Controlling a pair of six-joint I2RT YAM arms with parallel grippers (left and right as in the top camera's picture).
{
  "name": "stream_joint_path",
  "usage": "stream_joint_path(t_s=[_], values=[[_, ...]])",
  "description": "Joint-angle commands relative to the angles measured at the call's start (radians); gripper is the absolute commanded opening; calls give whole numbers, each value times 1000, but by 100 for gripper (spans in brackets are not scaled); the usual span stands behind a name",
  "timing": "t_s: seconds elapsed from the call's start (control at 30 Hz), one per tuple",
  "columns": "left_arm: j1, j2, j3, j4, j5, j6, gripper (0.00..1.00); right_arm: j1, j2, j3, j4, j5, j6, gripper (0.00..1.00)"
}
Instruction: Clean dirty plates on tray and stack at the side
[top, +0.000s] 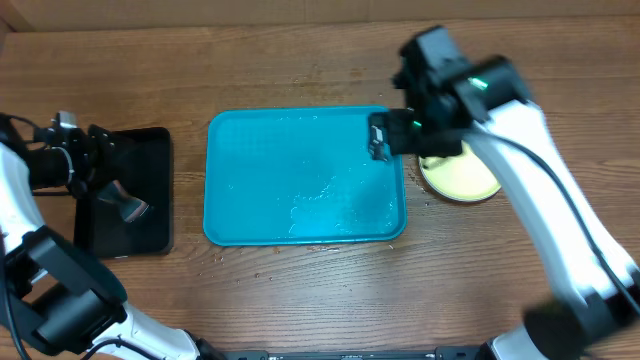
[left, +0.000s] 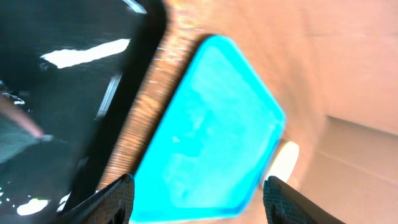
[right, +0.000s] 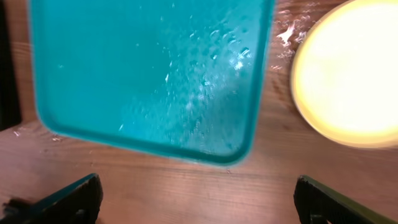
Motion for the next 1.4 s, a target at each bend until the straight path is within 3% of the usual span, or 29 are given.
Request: stream_joint_path(t_s=[0.0,0.13,0.23,0.33,0.4,0.57,0.87,1.0,1.37], values=[[-3,-77,22,-43,166,162,66,34,-135,6,-51,94,48,100],[-43,-182,22,-124,210,259,64,81,-253,6,-131,154,113,100],[-72,-282,22,-175,196,320,69,135,-330,5,-185,205,170,100],[-104,-391,22,-212,129,323,84,204,-406,-10,-199,241,209,100],[-120,-462,22,-232,100,323,100,241,-452,-40,-200,271,253,100],[-132,-650,11,-290,72,335,100,315,-605,-228,-193,410,369,100],[-132,-1076,-129,-273,18,334,100,325,-780,-573,-1,454,378,100],[-132,-1176,-140,-275,-117,333,100,325,-764,-590,-8,454,378,100],[-132,-1235,-140,-277,-109,323,100,325,-722,-590,-7,454,378,100]])
